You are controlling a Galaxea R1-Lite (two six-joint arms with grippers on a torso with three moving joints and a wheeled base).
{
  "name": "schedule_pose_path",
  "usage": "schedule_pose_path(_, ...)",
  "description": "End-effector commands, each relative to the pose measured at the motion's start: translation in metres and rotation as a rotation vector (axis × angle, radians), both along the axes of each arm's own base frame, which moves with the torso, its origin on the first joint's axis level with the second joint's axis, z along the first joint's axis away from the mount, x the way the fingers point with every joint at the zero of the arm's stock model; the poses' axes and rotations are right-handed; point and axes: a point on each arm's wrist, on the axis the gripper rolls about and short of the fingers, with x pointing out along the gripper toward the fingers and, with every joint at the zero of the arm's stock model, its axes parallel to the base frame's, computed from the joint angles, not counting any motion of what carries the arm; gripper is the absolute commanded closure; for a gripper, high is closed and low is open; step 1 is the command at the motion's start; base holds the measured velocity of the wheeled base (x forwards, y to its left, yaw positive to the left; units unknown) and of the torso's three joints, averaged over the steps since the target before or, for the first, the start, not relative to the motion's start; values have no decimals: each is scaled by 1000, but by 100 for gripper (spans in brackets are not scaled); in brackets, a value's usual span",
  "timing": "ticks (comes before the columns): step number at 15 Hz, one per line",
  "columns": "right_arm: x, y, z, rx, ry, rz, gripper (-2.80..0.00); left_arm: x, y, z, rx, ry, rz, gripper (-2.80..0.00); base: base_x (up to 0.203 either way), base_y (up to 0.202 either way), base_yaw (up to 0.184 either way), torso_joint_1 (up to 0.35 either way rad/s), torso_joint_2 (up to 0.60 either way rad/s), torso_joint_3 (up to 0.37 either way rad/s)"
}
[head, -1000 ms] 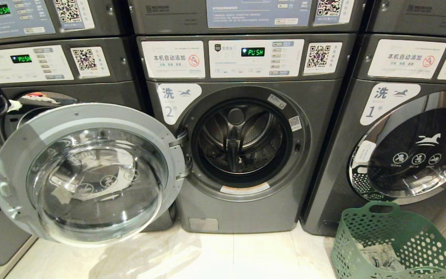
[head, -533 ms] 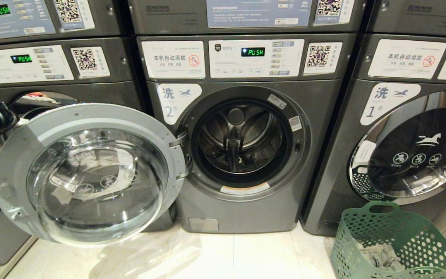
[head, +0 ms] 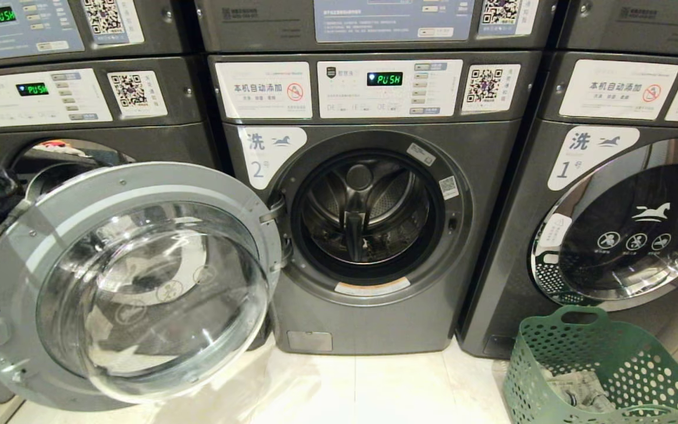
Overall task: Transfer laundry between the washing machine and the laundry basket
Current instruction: Close the washing machine door with the left hand
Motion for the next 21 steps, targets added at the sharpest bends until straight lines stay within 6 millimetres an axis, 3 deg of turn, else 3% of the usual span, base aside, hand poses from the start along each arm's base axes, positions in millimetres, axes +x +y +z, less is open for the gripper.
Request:
schedule_pose_path(1,0,0,0,2,2,0,0,-38,-32,33,-29,32,-34,0,0,0,0,0,0,0)
schedule_pose_path(4,0,0,0,5,2,-1,0,-86,-84,67,-82,50,-161,0,0,0,0,0,0,0)
schedule_pose_path(6,0,0,0,2,2,2,0,-111,-125,76,-98,80,-287,0,0,0,0,0,0,0)
schedule_pose_path(10,0,0,0,-1,-2,0,0,-154,-179,65,-129,174,-504,0,0,0,0,0,0,0)
schedule_pose_path(13,-5,1,18,-20,-43,29,0,-180,-209,57,-143,220,-662,0,0,0,0,0,0,0)
schedule_pose_path(14,-8,1,32,-21,-56,40,0,-182,-215,54,-140,216,-699,0,0,0,0,0,0,0)
schedule_pose_path(16,-3,1,63,-16,-5,56,0,-167,-222,48,-135,188,-719,0,0,0,0,0,0,0)
schedule_pose_path(18,21,2,95,5,103,82,0,-141,-229,37,-127,159,-729,0,0,0,0,0,0,0)
schedule_pose_path(21,73,6,130,67,278,250,0,-96,-245,18,-110,146,-737,0,0,0,0,0,0,0)
